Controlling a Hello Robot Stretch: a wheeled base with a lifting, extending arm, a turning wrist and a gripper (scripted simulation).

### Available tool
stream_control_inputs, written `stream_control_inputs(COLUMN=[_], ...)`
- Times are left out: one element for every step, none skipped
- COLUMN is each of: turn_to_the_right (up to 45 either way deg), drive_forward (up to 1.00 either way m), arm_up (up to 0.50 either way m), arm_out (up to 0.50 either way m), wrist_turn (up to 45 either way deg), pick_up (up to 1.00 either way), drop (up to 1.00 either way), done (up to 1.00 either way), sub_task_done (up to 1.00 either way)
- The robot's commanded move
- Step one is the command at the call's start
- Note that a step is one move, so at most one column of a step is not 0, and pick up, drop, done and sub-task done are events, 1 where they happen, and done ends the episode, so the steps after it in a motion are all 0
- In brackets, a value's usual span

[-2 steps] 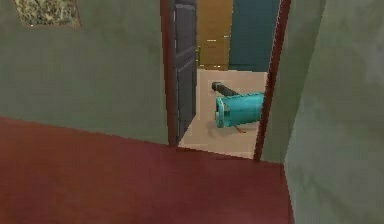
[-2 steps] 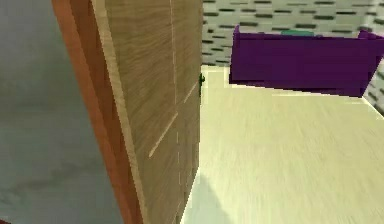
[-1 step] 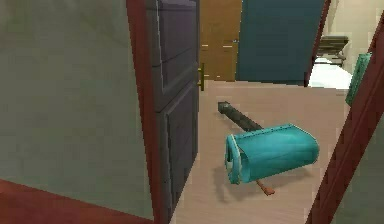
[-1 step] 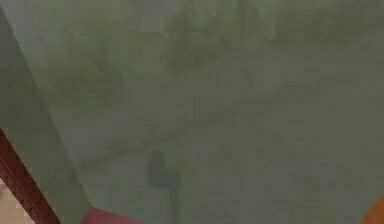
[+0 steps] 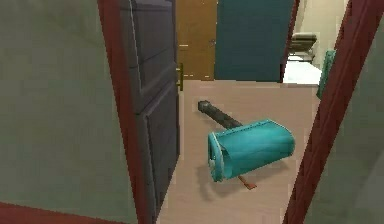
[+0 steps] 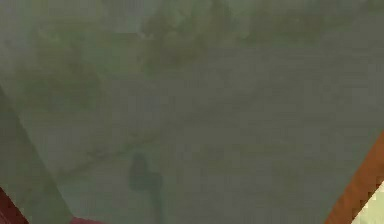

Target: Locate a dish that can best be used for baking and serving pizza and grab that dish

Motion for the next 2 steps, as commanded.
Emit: stream_control_inputs(turn_to_the_right=[0.0,12.0], drive_forward=[0.65,0.0], arm_up=[0.0,0.0], arm_out=[0.0,0.0], wrist_turn=[0.0,0.0], pick_up=[0.0,0.0], drop=[0.0,0.0], done=[0.0,0.0], sub_task_done=[0.0,0.0])
